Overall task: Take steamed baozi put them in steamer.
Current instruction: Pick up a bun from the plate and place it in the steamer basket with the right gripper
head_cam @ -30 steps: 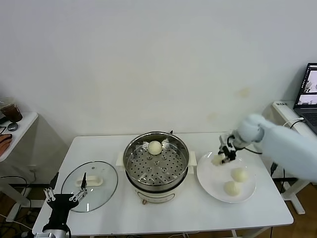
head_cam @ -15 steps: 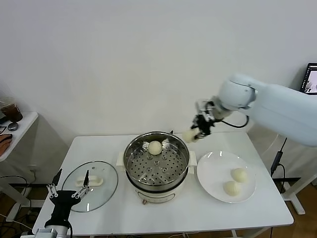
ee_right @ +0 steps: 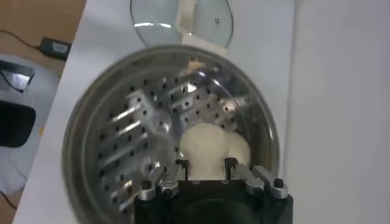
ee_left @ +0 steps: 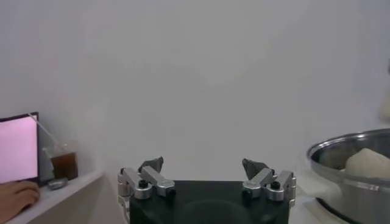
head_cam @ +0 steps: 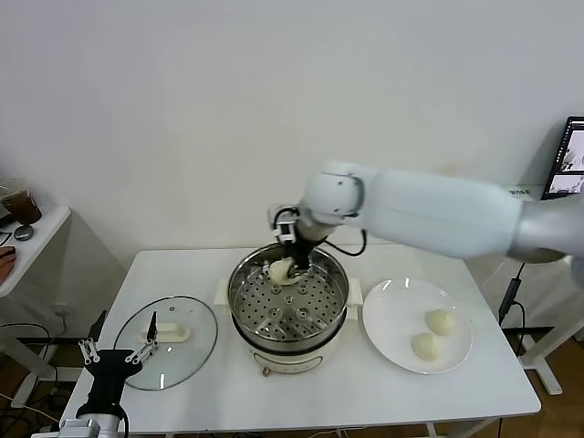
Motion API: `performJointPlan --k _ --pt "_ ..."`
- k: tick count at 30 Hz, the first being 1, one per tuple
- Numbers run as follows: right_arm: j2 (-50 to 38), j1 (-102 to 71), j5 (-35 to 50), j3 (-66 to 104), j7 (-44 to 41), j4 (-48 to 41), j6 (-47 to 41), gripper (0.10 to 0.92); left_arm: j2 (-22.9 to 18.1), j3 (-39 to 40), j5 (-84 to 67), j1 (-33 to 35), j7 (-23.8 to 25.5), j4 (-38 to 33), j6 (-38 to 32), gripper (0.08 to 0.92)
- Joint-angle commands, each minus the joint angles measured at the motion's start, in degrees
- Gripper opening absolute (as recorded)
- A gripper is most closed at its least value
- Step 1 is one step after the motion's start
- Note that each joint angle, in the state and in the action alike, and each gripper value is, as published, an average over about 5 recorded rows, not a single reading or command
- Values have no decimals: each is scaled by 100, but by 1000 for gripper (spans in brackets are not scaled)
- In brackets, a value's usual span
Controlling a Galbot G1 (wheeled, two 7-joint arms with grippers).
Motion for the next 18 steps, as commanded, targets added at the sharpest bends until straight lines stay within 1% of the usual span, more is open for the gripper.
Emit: performJointPlan --k 1,10,18 --pt "1063 -613 180 -123 355 -869 -342 388 -7 -11 -9 -14 -2 -12 2 823" --pt "1192 -880 -50 -106 409 -1166 -339 391 -23 -2 -40 -41 -4 -23 11 823" --pt "1280 -990 -37 21 449 -1275 -337 423 -25 17 -47 -69 -1 -1 9 823"
